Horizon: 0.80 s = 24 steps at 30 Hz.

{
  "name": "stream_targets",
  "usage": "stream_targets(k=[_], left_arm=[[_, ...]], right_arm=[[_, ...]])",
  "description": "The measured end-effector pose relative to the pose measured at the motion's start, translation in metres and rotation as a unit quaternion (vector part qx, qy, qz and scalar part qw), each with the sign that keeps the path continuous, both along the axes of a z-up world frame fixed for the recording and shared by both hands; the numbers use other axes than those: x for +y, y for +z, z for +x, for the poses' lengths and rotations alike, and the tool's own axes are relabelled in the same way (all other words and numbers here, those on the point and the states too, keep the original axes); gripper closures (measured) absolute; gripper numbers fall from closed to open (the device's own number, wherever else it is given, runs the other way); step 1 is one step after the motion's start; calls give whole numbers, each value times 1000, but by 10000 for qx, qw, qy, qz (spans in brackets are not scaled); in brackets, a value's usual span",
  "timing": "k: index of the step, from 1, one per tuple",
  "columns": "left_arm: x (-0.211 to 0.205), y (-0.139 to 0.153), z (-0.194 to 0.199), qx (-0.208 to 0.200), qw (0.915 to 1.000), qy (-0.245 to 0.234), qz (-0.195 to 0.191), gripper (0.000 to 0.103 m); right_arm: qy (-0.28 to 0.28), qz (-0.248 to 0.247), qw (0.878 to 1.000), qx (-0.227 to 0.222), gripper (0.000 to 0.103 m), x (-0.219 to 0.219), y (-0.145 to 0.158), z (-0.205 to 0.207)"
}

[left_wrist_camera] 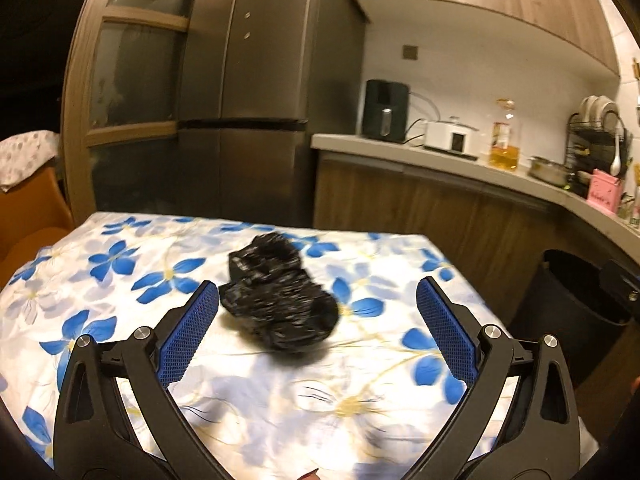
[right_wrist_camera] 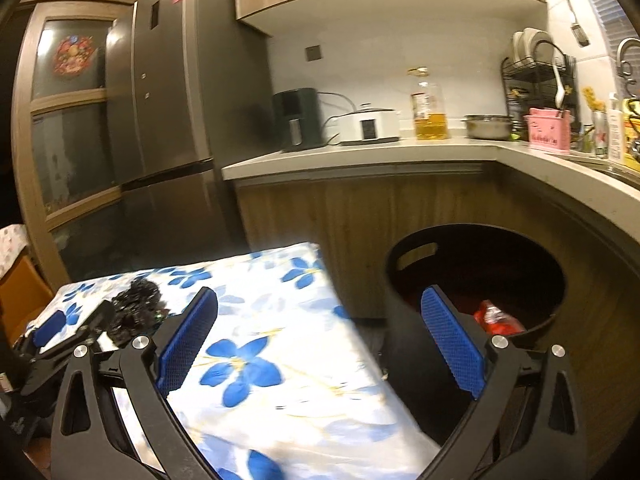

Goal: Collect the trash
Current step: 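Move both tools back over the black plastic bag on the table, then grasp the black plastic bag with the left tool while the right tool grasps its other end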

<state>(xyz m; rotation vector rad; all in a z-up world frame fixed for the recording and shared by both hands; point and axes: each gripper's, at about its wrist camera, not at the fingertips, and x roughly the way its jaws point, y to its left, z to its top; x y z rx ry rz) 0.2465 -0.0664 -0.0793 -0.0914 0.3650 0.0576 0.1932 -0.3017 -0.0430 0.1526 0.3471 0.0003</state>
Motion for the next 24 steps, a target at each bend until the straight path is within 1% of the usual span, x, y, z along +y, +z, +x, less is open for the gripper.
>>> stream_targets(k=[6,9,11,12,14,15,17,18,19,20,22,24], left_arm=[[5,-17,31,264,9994,147,167,5],[6,-23,41,396,9991,113,118,7],[7,-28,46,543,9985,-23,68,21],[8,-31,49,639,9979,-83,26,24],[9,-36,53,773,9968,-172,-68,38],[10,-37,54,826,9964,-182,-99,43],[14,-41,55,955,9949,-270,-194,68],[16,-42,53,984,9943,-320,-249,74],[17,-43,52,995,9940,-353,-294,85],[20,-43,50,1001,9934,-410,-371,91],[26,-41,42,1003,9923,-500,-527,95],[34,-38,31,952,9921,-512,-638,95]], right_arm=[[174,83,9998,33,5,14,-3,14],[242,88,9997,50,5,19,-4,22],[292,97,9995,68,5,23,-4,27],[317,98,9994,71,5,25,-4,29],[374,63,9993,65,5,30,-4,33],[391,47,9992,70,5,32,-5,35],[434,26,9990,95,5,38,-6,38],[465,27,9988,116,5,41,-7,40],[491,25,9987,130,5,43,-8,42],[532,24,9985,156,5,47,-9,44],[613,11,9979,198,5,56,-11,47],[694,-16,9973,237,5,64,-13,51]])
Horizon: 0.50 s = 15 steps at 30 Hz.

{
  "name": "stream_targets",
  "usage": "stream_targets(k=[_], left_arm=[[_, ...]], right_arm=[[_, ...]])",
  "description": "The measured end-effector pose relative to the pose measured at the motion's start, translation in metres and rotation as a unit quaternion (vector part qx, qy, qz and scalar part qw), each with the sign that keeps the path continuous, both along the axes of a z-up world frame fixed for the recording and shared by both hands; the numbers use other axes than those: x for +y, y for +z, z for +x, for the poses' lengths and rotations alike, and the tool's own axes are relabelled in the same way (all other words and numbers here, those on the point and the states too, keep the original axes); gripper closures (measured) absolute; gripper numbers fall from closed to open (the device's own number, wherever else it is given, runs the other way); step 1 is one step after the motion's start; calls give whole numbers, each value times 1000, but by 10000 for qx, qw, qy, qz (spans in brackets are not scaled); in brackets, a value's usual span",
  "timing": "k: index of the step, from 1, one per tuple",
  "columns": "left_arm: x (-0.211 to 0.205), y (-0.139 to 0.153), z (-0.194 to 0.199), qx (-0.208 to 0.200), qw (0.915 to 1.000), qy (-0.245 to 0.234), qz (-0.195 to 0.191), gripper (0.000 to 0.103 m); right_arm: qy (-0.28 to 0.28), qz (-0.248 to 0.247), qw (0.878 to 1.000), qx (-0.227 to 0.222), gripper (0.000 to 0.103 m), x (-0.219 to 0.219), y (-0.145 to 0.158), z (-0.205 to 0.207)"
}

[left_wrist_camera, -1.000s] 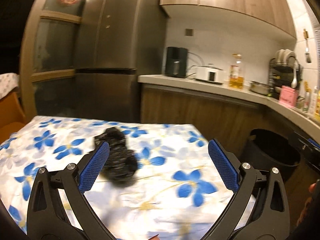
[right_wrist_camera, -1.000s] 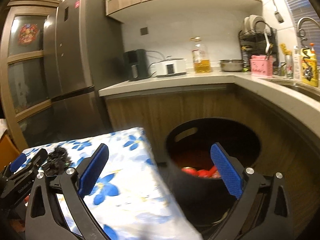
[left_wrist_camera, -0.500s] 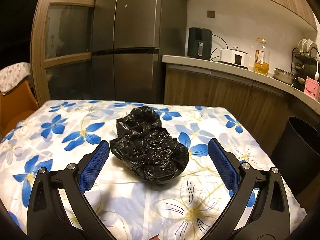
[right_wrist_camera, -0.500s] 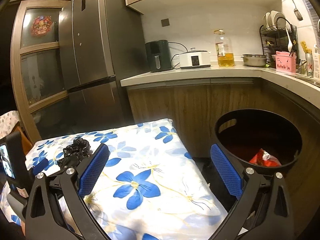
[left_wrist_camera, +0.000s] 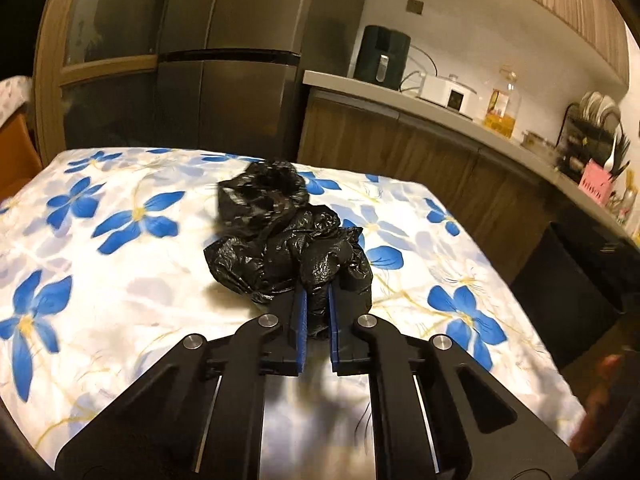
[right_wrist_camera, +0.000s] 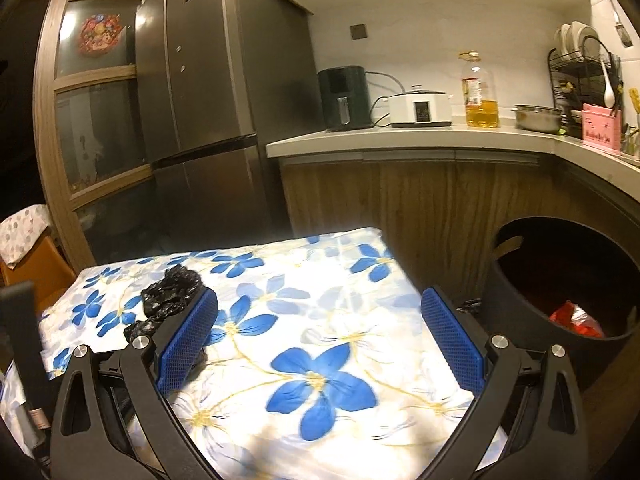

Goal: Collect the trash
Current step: 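Grasp the black plastic bag with the left tool while the right tool grasps its other end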

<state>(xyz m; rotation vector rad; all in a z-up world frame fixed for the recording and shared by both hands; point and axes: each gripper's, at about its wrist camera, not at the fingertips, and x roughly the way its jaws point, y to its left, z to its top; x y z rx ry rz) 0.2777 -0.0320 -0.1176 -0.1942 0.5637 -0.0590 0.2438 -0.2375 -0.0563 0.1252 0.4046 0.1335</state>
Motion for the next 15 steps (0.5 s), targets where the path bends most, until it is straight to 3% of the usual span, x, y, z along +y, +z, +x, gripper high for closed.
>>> stream_targets(k=[9,15], left_arm=[[54,23,-48,-357,9977,568,126,95],[95,27,-53,-288,9935,1083,178,96]], right_arm=[[607,-114,9977,293,9,69,-17,31],[916,-262,9945,431,11,123,-26,56]])
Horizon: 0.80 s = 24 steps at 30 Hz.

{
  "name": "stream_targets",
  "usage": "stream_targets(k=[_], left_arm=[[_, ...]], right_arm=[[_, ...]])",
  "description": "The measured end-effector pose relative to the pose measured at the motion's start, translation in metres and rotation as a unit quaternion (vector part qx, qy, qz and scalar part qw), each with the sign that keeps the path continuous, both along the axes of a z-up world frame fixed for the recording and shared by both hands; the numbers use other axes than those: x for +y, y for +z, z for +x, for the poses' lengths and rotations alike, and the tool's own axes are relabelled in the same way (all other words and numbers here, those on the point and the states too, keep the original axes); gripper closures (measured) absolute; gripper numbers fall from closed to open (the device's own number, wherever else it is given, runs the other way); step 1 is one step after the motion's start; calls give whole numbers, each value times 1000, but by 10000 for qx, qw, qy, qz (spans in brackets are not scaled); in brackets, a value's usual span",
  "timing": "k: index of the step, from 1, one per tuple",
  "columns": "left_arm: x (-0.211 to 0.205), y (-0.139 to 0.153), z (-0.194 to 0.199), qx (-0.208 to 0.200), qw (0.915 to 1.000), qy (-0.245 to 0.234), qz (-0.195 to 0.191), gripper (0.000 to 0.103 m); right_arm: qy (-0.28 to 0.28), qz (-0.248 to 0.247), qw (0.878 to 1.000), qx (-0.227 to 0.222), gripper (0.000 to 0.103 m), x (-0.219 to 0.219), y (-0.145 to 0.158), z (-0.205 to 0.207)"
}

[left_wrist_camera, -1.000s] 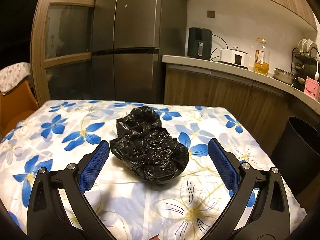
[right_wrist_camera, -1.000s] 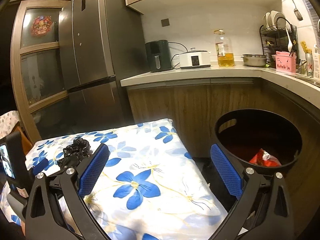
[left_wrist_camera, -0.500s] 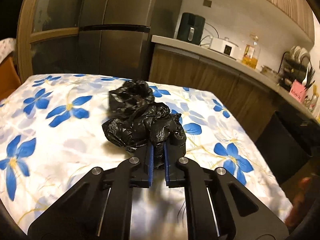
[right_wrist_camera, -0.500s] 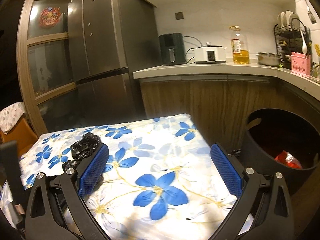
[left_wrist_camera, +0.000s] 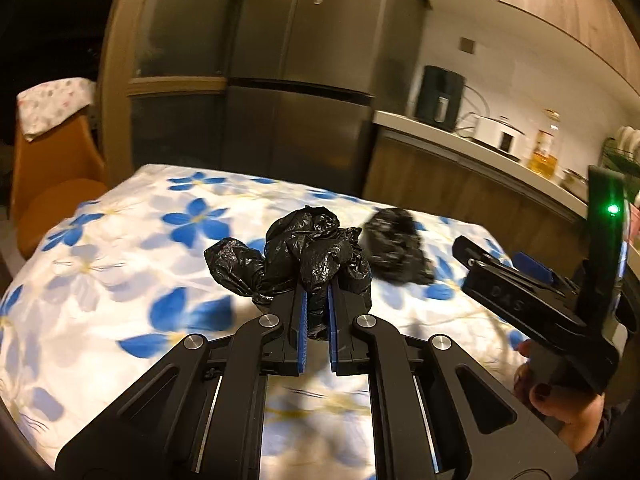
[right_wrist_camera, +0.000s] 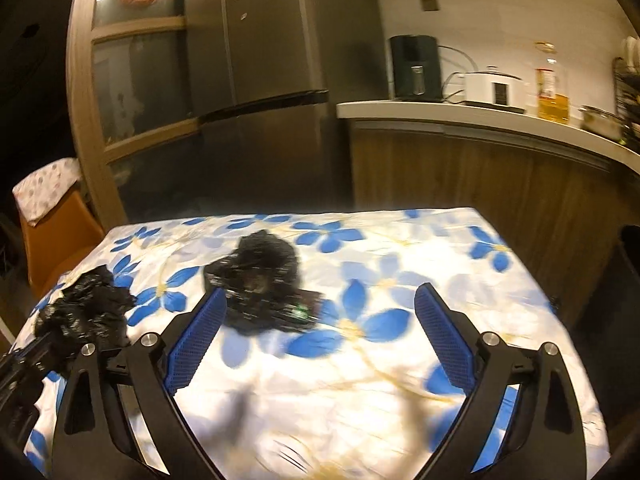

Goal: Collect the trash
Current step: 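Grasp the black plastic bag with the left tool while the right tool grasps its other end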

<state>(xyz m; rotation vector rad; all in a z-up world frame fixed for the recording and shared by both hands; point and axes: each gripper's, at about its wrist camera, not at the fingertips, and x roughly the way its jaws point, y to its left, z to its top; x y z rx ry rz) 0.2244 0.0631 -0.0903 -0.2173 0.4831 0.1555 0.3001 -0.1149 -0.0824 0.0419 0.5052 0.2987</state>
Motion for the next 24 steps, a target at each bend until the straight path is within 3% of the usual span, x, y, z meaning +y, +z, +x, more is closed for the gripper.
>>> stream_targets(k=[5,6,10,14,20,24], left_arm=[[21,2,0,75,9998,179,-73,95],[23,2,0,73,9997,200,-69,95],[32,5,0,57,9996,266,-86,95],[40,5,-2,68,9994,311,-132,95],[40,8,-6,41,9994,316,-124,95],[38,10,-7,36,9995,314,-86,95]], right_arm=[[226,-183,9991,297,16,36,-13,22],[266,-233,9987,375,25,42,-16,25],[365,-416,9966,605,35,57,-24,34],[460,-526,9948,736,56,65,-29,38],[602,-539,9941,723,81,68,-30,36],[686,-435,9945,664,91,66,-26,32]])
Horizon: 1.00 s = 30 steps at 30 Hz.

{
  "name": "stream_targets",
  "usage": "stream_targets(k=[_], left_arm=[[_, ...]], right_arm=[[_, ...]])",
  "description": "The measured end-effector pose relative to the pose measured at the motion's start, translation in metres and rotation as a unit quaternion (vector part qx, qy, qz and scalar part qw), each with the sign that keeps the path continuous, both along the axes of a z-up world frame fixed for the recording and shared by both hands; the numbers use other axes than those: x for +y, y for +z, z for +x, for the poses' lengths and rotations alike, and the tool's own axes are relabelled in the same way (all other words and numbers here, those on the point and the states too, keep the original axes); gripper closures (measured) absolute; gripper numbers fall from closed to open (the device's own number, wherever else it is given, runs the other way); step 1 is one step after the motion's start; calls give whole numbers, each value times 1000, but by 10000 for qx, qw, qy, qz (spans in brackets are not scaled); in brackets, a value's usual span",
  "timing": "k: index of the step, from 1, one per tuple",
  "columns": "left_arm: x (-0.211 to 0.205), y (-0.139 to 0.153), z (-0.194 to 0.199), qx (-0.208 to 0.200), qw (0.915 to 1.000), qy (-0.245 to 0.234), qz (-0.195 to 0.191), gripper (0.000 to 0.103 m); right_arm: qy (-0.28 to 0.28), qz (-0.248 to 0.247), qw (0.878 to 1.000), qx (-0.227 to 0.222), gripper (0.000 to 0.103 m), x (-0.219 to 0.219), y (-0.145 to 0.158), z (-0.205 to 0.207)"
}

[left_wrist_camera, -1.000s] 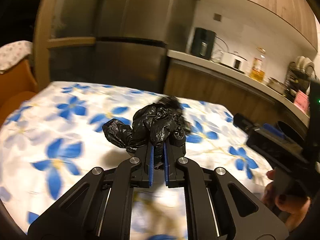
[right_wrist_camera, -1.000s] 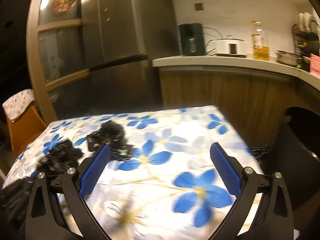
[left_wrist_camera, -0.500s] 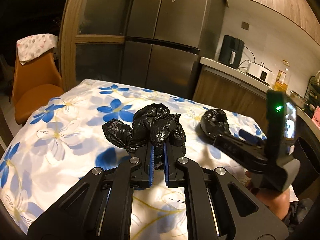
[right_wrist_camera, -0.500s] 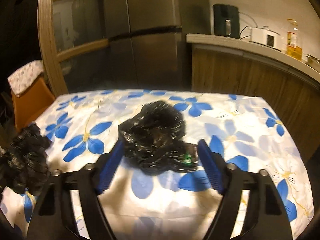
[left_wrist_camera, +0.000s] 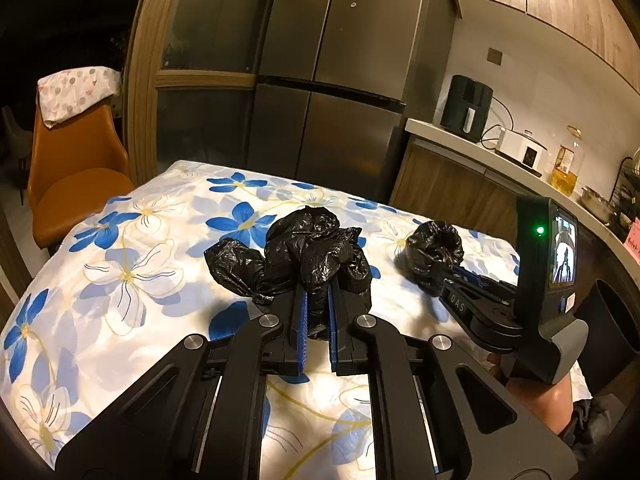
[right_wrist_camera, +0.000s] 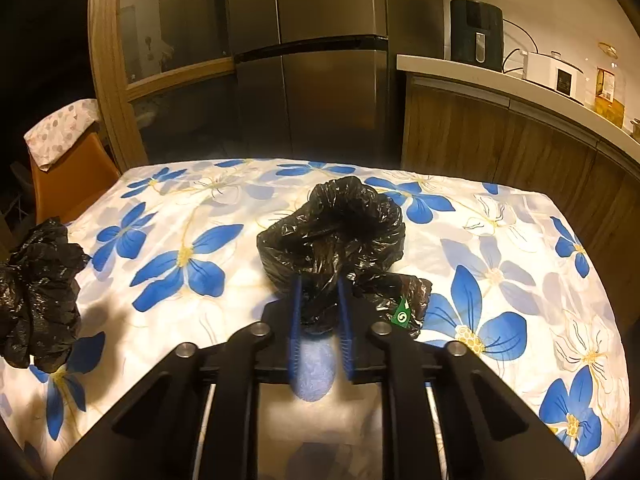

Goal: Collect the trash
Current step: 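Grasp the black plastic bag with the left tool while the right tool grasps its other end, then carry the black plastic bag in both tools over the black bin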

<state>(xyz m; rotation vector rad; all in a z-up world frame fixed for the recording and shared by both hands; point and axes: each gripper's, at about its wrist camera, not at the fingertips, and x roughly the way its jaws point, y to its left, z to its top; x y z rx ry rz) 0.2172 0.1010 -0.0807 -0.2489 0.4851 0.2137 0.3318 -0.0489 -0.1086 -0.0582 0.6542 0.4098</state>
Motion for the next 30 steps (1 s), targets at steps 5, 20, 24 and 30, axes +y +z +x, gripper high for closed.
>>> stream_targets(k=[5,20,24,30], left_arm=[[0,4,-4,-7,10000,24,34,95],[-24,13,-31,-69,9999,-35,111,95],[-34,15,-40,-72,9999,-94,111,95],[-59,21,-49,-113,9993,-294,219,95]], right_arm=[[95,169,9998,-105,94,-7,9,-17],[337,501,9961,-644,95,-54,44,-121],[253,521,9955,-748,95,-68,49,-138],[31,598,9939,-926,95,-97,58,-159]])
